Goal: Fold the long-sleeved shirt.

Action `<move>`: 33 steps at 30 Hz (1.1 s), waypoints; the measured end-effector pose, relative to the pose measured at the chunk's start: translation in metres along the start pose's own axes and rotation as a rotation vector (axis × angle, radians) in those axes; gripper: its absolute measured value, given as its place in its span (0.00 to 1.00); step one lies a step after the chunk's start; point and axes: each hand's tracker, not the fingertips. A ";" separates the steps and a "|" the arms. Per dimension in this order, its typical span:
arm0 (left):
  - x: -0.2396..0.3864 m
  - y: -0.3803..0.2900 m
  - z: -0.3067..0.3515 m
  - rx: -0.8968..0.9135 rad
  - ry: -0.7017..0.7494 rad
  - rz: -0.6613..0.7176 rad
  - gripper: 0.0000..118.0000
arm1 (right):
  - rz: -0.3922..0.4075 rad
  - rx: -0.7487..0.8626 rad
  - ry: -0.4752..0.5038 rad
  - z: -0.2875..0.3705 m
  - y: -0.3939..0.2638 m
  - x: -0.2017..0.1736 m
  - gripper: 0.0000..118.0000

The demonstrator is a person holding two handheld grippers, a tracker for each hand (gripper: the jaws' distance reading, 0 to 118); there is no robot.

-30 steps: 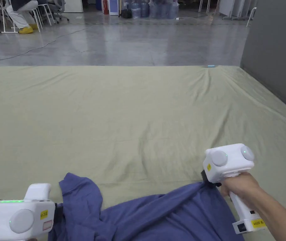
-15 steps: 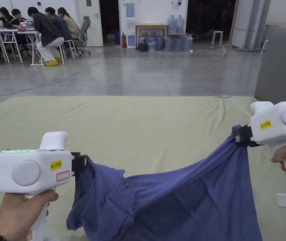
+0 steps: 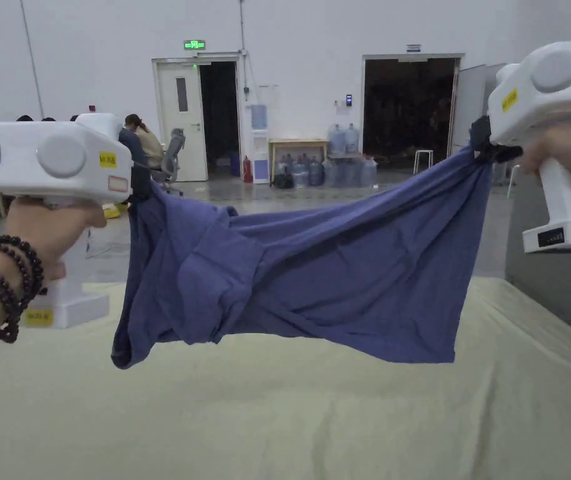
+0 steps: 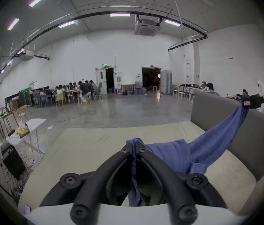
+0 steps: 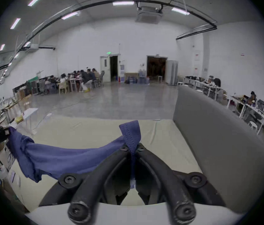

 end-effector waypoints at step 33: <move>-0.005 -0.231 -0.035 -0.273 -0.108 0.165 0.00 | -0.089 -0.230 0.066 -0.060 -0.231 0.048 0.00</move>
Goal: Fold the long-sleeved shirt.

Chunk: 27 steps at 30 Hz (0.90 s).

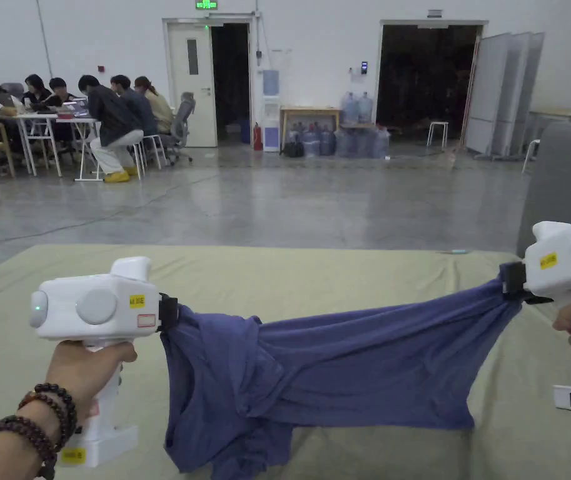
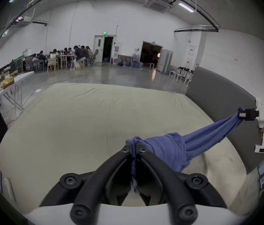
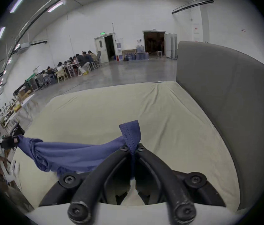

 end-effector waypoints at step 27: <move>0.012 -0.330 0.193 -0.325 -0.087 0.041 0.38 | 0.198 -0.475 0.052 0.129 -0.368 0.068 0.67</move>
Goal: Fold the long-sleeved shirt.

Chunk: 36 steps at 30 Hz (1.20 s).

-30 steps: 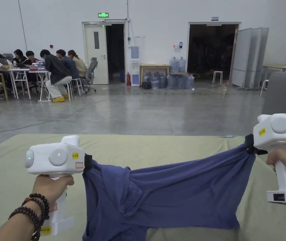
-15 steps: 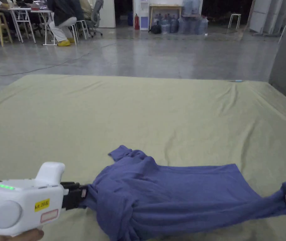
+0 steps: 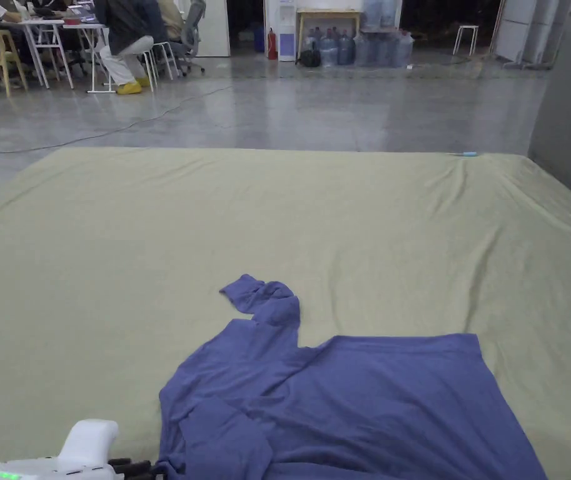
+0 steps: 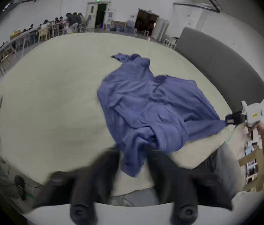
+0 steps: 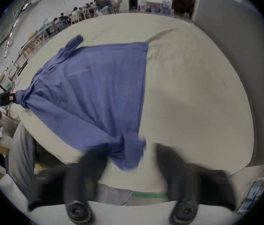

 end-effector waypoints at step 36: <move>-0.038 0.176 -0.216 -0.262 0.350 0.111 0.67 | 0.018 -0.026 0.010 -0.052 0.094 -0.042 0.00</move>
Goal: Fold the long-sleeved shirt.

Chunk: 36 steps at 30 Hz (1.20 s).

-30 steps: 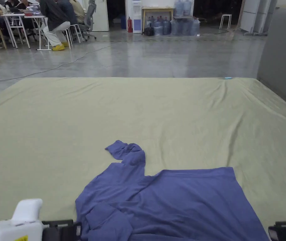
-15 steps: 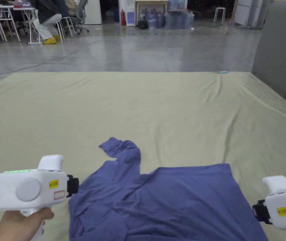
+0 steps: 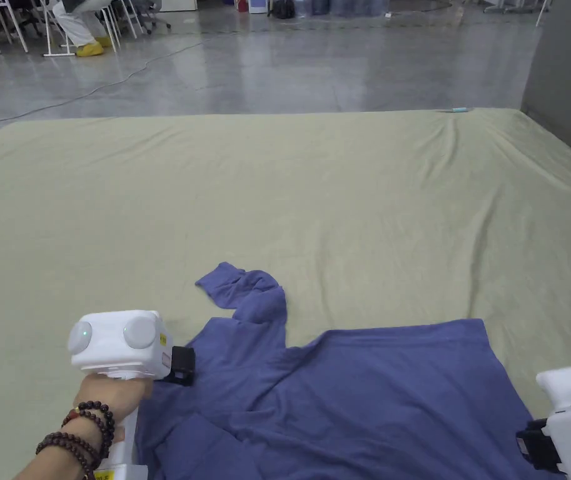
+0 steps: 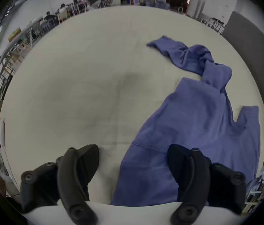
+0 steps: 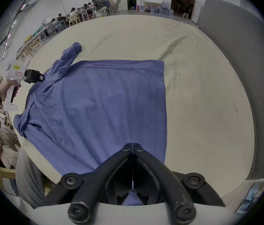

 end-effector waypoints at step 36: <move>0.012 0.007 0.041 0.078 -0.139 -0.053 0.00 | -0.171 -0.250 -0.067 -0.094 0.186 0.000 0.00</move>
